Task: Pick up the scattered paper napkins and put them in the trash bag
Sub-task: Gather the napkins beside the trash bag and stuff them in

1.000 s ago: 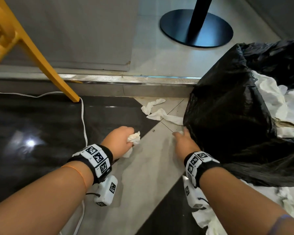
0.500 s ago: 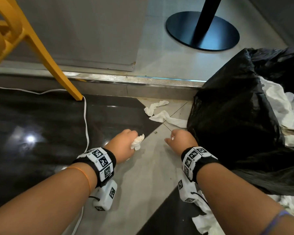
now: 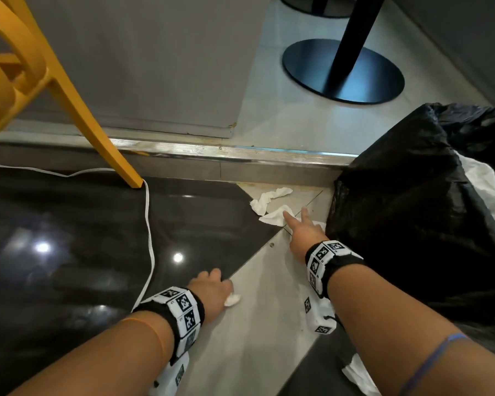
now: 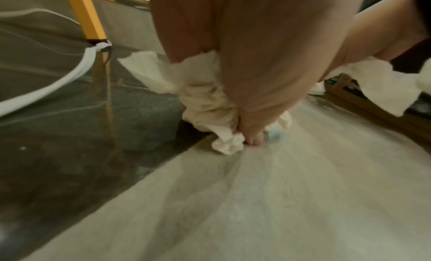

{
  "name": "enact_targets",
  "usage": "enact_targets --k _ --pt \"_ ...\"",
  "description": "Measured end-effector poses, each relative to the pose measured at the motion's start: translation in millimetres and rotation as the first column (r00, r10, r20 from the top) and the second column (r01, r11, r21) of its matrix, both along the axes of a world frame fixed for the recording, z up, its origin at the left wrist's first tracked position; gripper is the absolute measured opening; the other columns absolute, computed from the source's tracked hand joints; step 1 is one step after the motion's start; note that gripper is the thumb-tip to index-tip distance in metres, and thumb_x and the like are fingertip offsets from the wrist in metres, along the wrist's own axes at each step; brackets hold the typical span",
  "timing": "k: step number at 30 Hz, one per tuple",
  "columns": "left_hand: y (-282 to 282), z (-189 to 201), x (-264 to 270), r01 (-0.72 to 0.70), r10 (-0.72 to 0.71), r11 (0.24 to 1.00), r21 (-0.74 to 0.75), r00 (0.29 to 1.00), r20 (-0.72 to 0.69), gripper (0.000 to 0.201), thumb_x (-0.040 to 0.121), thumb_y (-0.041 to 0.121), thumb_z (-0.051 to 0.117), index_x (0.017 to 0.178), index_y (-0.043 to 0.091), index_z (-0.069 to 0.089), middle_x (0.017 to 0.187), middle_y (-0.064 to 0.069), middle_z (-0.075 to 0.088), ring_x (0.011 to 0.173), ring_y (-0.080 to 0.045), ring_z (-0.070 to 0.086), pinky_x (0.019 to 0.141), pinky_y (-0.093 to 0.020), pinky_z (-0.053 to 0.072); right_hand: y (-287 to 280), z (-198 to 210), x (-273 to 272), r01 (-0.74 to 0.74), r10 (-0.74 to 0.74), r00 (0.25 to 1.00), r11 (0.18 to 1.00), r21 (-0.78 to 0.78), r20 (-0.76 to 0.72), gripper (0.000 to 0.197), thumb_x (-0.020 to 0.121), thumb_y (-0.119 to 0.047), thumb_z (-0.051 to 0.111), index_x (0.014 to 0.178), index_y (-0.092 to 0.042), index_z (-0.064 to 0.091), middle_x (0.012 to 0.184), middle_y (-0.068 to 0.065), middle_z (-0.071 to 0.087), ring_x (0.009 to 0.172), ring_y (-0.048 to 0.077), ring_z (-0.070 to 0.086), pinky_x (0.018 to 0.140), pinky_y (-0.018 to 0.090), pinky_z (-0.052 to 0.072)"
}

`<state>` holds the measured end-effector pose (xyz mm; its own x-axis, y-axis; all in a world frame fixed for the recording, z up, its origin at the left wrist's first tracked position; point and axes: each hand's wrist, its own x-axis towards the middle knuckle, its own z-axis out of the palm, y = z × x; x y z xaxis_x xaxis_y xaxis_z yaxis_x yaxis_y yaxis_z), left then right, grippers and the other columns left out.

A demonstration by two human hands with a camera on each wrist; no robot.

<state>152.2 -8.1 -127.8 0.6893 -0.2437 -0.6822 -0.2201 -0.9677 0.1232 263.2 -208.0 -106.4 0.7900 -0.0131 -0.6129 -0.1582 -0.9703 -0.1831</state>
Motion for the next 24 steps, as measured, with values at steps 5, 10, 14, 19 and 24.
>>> enact_targets --k 5,10,14,19,24 --pt "2.3 -3.3 2.4 -0.003 0.003 1.000 -0.012 1.000 -0.014 0.038 0.098 0.035 0.035 0.125 0.010 0.044 0.128 -0.017 0.037 0.116 -0.036 0.040 0.094 -0.045 0.040 1.5 -14.8 4.7 -0.124 0.121 0.992 0.984 -0.126 -0.036 0.071 0.087 -0.003 0.042 0.146 -0.032 0.016 0.154 0.005 0.018 0.135 0.041 0.029 0.108 0.053 0.034" --pt "0.6 0.7 26.6 -0.018 0.015 0.999 -0.045 0.996 -0.084 0.033 0.092 0.035 0.044 0.118 0.014 0.048 0.125 -0.015 0.044 0.114 -0.037 0.049 0.096 -0.043 0.043 -2.2 -19.9 -29.3 -0.137 0.144 0.989 0.982 -0.130 0.046 0.033 0.091 -0.017 0.047 0.122 -0.010 0.056 0.123 0.013 0.057 0.110 0.031 0.058 0.092 0.034 0.047" --pt "-29.3 12.6 86.2 -0.081 0.156 0.954 -0.287 0.956 0.249 0.028 0.084 0.020 0.054 0.111 0.013 0.049 0.118 -0.015 0.049 0.098 -0.038 0.059 0.082 -0.041 0.048 -8.5 -15.1 -78.1 -0.225 0.228 0.973 0.971 -0.076 0.028 0.033 0.089 -0.030 0.051 0.111 -0.008 0.061 0.119 0.010 0.050 0.109 0.030 0.052 0.092 0.037 0.046" --pt "-61.6 -6.0 153.9 -0.040 0.100 0.973 -0.227 0.960 0.263 0.077 0.086 0.008 0.050 0.147 0.032 0.009 0.160 -0.004 -0.008 0.119 -0.044 0.047 0.103 -0.046 0.042 -13.6 12.8 -128.8 -0.333 0.341 0.935 0.939 0.089 -0.096 0.027 0.083 -0.013 0.052 0.108 -0.010 0.061 0.117 0.014 0.053 0.108 0.035 0.055 0.091 0.035 0.046" --pt "-73.5 -21.3 155.0 -0.082 0.110 0.990 -0.118 0.960 0.257 0.054 0.092 0.018 0.040 0.142 0.032 0.024 0.147 -0.011 0.028 0.119 -0.044 0.044 0.104 -0.049 0.040 -33.5 40.3 -149.3 -0.310 0.348 0.920 0.928 0.206 -0.183 0.034 0.090 -0.020 0.054 0.123 -0.022 0.045 0.117 0.020 0.056 0.108 0.036 0.055 0.092 0.037 0.043"
